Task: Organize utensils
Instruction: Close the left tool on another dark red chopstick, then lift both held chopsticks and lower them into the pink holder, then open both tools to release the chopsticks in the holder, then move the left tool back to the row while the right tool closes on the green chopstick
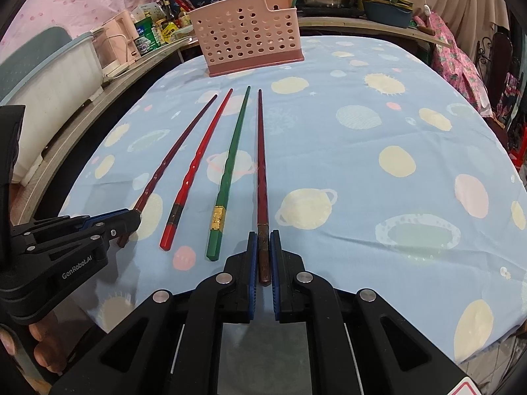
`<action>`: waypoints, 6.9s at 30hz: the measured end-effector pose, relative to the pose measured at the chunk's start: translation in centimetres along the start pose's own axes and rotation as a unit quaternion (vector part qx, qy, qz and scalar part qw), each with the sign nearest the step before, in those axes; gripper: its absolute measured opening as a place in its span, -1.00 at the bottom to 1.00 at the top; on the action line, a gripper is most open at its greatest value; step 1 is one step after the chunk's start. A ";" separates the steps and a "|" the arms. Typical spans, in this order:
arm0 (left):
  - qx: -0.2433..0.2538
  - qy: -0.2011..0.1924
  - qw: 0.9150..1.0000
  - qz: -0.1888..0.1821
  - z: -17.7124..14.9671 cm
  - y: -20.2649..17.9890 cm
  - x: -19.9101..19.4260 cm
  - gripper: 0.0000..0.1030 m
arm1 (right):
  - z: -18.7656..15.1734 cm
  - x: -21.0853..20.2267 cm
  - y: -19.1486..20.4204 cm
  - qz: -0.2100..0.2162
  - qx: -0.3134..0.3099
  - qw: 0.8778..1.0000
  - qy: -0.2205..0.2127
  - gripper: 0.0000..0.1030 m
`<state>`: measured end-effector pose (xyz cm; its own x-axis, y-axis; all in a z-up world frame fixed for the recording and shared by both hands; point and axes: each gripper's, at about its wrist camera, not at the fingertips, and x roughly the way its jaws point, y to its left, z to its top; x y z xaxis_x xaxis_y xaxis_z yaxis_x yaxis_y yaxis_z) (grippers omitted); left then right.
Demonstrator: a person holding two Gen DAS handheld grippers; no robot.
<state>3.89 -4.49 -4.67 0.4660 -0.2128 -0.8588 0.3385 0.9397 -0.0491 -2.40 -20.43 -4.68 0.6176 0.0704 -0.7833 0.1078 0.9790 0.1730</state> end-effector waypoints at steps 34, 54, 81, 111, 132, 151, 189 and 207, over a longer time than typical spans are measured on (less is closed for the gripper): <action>-0.019 -0.098 0.995 0.011 8.6 1.5 -6.5 -0.87 | 10.8 -6.0 -2.4 0.024 0.048 0.992 -0.111 -0.87; -0.053 -0.204 0.978 -0.004 22.7 3.1 -13.3 -0.87 | 22.8 -10.2 -2.8 0.050 0.059 0.976 -0.201 -0.87; -0.070 -0.283 0.957 0.004 35.8 3.6 -12.9 -0.87 | 36.8 -6.8 -0.8 0.089 0.062 0.963 -0.246 -0.87; -0.047 -0.250 0.967 0.004 32.4 2.7 -9.5 -0.64 | 33.9 -5.2 -0.2 0.071 0.046 0.972 -0.218 -0.79; -0.038 -0.212 0.976 0.023 23.2 1.7 -8.8 -0.63 | 23.8 -5.5 0.8 0.042 0.004 0.984 -0.173 -0.75; -0.032 -0.133 0.990 0.038 14.3 1.6 -4.7 -0.45 | 12.8 -3.4 0.8 0.027 -0.008 0.995 -0.100 -0.64; -0.029 -0.057 0.997 0.037 4.3 0.7 -1.3 0.23 | 1.4 1.0 2.6 0.035 0.007 0.999 -0.002 -0.54; -0.019 -0.039 0.999 0.026 2.9 -0.1 -0.4 0.38 | 0.0 0.7 2.1 -0.019 -0.023 0.999 -0.017 -0.86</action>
<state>6.03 -5.32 -2.89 0.5455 -0.1828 -0.8180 0.2815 0.9592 -0.0266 -1.76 -18.31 -4.91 0.6397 0.0279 -0.7681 0.0954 0.9887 0.1154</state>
